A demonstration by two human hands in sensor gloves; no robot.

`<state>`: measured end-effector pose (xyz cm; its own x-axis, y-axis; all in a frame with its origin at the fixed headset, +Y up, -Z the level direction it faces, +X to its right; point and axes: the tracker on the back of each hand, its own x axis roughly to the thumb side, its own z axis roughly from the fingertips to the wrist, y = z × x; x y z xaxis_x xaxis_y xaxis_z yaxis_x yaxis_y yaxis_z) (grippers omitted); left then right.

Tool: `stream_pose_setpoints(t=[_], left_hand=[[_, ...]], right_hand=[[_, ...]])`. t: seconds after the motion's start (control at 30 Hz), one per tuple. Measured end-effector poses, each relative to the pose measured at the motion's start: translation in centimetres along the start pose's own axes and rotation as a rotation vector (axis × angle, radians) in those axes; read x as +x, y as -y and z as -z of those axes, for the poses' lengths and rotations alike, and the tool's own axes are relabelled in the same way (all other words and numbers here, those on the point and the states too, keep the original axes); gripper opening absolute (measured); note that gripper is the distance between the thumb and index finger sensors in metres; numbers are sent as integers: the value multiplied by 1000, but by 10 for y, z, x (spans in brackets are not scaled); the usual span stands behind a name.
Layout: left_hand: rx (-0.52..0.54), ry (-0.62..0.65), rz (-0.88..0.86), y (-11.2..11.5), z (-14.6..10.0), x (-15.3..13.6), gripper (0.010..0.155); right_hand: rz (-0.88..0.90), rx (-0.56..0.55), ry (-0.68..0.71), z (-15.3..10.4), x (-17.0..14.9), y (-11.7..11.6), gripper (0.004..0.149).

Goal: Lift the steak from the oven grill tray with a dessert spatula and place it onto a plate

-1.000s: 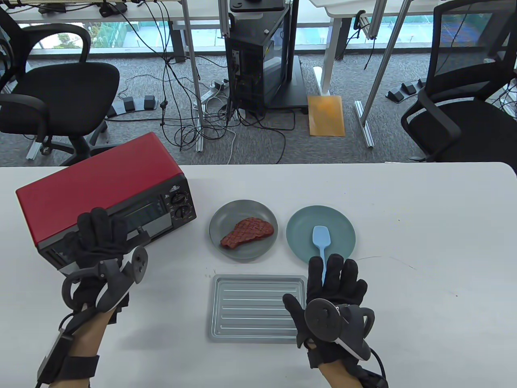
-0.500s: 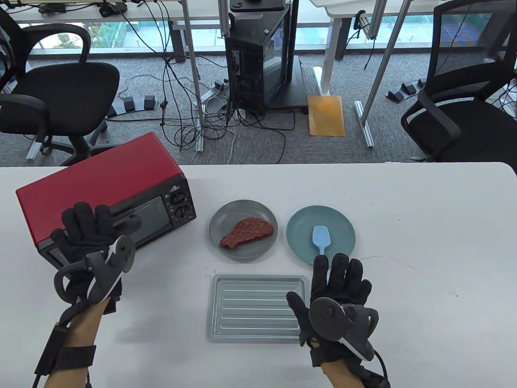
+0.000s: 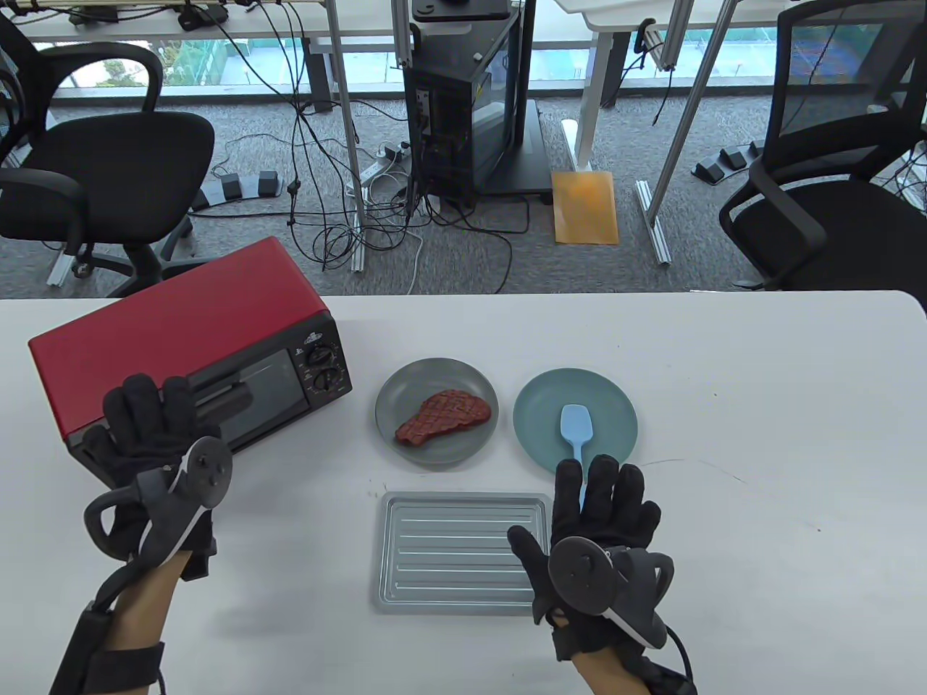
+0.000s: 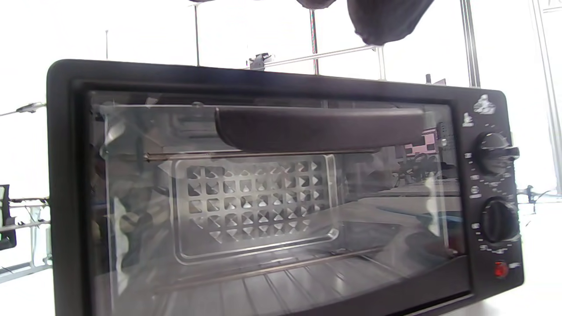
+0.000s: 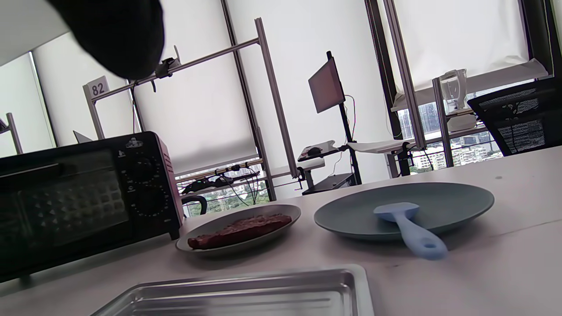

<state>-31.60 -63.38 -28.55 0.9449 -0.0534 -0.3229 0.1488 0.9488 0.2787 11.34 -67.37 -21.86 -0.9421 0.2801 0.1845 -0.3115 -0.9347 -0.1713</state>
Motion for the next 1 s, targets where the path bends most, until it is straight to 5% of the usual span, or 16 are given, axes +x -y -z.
stream_pose_setpoints(t=[0.57, 1.0], left_hand=[[-196, 48, -130, 7, -25, 10, 80], [-301, 167, -217, 14, -64, 44, 84]], right_hand=[[-11, 1, 13, -1, 3, -2, 99], [-24, -20, 16, -2, 4, 2, 99]])
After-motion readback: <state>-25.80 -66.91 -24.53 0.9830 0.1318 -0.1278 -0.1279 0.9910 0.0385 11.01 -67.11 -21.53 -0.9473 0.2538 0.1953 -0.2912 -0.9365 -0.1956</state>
